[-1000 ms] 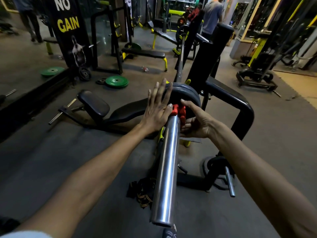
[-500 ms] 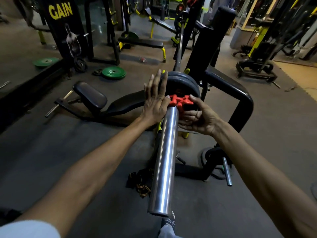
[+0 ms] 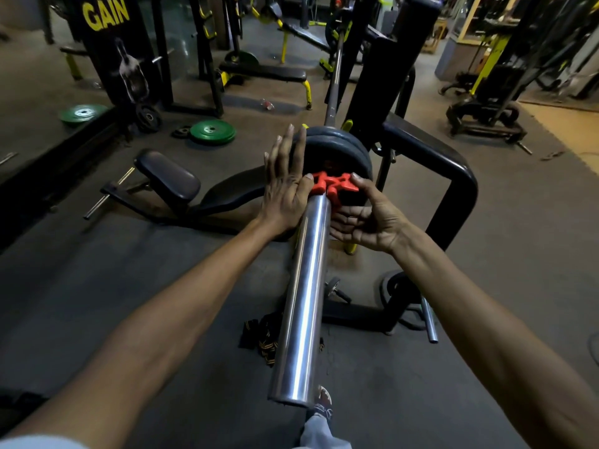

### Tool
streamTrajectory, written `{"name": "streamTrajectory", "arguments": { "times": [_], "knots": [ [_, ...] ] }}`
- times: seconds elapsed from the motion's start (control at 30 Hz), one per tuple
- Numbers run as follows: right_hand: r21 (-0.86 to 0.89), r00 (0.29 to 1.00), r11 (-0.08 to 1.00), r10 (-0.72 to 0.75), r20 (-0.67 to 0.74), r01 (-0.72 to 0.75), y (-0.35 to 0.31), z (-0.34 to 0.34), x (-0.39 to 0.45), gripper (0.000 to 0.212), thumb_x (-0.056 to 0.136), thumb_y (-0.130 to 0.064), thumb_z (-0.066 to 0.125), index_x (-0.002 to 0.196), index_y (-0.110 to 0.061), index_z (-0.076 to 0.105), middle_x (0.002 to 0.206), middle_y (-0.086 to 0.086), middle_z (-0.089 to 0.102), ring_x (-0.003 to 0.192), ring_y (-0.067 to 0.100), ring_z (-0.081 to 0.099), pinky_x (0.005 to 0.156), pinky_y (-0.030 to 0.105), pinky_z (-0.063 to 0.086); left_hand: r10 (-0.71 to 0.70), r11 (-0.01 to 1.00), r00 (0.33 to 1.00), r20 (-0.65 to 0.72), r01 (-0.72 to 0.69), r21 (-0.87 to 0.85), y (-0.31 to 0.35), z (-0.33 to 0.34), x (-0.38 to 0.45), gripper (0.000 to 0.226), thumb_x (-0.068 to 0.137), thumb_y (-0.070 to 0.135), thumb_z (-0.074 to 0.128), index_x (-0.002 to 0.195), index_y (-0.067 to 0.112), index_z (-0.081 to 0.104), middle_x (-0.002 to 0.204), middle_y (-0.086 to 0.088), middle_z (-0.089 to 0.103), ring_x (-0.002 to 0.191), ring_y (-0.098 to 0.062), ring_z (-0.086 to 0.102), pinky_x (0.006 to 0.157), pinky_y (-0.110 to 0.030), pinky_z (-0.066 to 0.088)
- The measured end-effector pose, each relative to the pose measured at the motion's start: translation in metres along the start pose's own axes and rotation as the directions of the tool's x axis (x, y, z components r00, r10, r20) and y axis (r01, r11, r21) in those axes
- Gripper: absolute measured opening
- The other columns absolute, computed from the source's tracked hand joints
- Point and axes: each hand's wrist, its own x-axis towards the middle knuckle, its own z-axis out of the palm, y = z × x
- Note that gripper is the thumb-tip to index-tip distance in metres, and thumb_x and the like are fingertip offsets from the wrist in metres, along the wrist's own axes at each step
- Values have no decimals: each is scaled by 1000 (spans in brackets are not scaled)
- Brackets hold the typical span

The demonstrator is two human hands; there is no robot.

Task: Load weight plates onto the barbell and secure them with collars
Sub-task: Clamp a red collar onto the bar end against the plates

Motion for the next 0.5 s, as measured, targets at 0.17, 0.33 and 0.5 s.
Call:
{"name": "streamTrajectory", "arguments": {
  "times": [0.17, 0.33, 0.5],
  "knots": [
    [33, 1000, 999, -27, 0, 27, 3, 0, 2, 78, 79, -56, 82, 125, 5, 67, 110, 18, 76, 103, 32, 75, 113, 48, 50, -72, 995, 997, 24, 74, -61, -5, 6, -2, 73, 104, 36, 34, 169, 13, 9, 176, -16, 7, 163, -34, 12, 132, -55, 6],
    [90, 1000, 996, -27, 15, 25, 6, -1, 3, 67, 79, -51, 83, 113, 5, 70, 103, 16, 75, 103, 29, 74, 112, 46, 51, -35, 998, 999, -11, 34, -53, -1, 3, -2, 73, 103, 34, 36, 169, 16, 10, 177, -14, 5, 164, -33, 8, 132, -58, 5],
    [167, 1000, 986, 1, 10, -3, 12, -2, 5, 65, 83, -52, 81, 114, 5, 70, 107, 20, 76, 117, 31, 68, 108, 47, 53, -9, 1000, 1000, -22, 8, -18, -1, 4, 2, 73, 101, 33, 39, 168, 23, 14, 176, -12, 11, 163, -33, 12, 128, -65, 7]
  ]
}}
